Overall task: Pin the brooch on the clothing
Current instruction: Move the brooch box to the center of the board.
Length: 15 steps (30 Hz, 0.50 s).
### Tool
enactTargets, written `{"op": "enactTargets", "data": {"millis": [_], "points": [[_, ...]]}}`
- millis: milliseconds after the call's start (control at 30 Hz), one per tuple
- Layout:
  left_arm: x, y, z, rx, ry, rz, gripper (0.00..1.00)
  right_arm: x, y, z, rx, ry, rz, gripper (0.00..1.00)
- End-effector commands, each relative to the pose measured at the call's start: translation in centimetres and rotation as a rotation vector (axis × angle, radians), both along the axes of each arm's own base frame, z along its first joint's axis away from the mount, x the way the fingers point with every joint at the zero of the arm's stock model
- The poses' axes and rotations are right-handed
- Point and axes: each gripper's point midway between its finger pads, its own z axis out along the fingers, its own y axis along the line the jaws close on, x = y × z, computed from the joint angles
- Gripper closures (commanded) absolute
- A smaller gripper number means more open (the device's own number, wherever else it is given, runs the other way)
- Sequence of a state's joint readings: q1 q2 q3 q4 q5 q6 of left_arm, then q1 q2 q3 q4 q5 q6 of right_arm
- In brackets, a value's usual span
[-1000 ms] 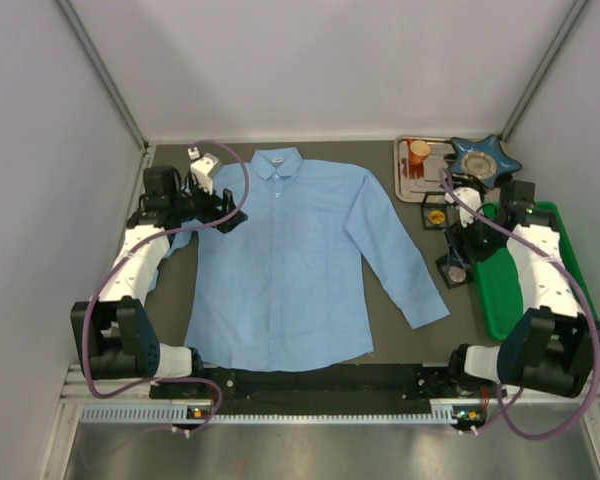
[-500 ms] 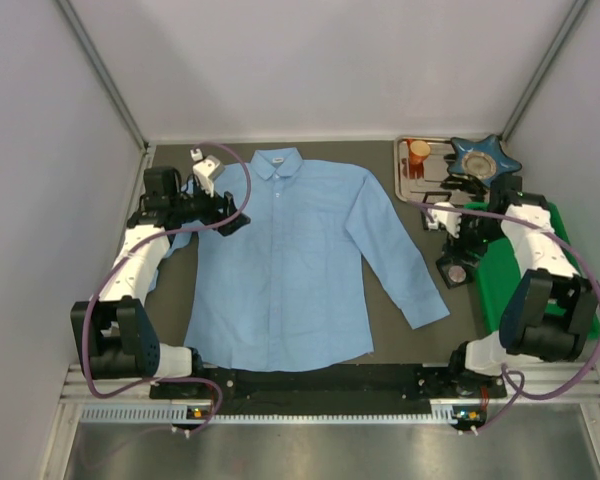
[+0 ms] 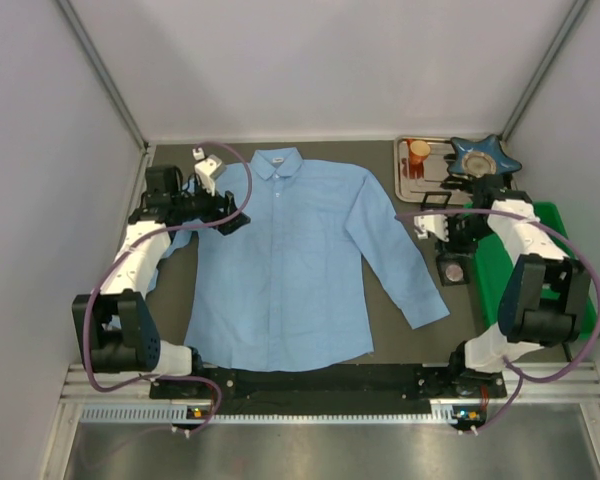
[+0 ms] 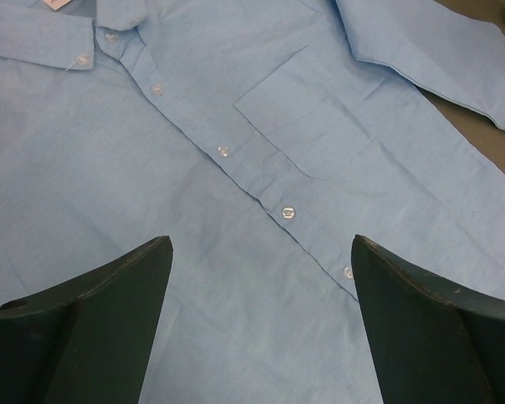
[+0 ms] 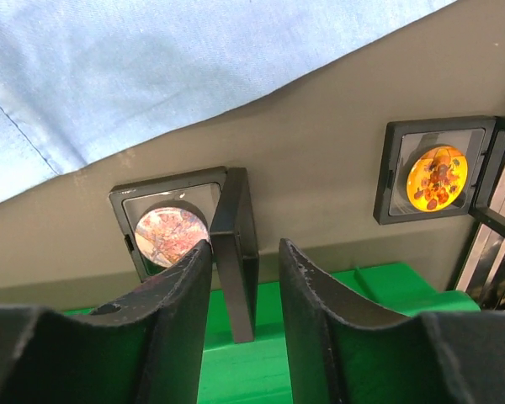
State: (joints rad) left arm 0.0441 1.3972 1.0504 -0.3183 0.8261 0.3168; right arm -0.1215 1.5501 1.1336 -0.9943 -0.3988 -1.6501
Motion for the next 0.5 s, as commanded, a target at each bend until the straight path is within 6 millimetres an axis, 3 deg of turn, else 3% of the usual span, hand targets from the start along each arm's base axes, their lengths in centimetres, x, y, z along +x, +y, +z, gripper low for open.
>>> {"op": "enactTargets", "data": {"millis": [0,233,467], "points": [[0.9,-0.4,1.8,0.002,-0.068,-0.037,0.08,0.8,0.4,0.1,-0.015,-0.031,0.064,0.63],[1.2,-0.3,1.4,0.007,-0.062,-0.035,0.08,0.8,0.6,-0.1,-0.019,-0.026,0.083,0.80],[1.5,-0.3,1.2,0.009,-0.063,-0.039,0.08,3.6,2.1,1.6,0.020,-0.065,0.052,0.92]]}}
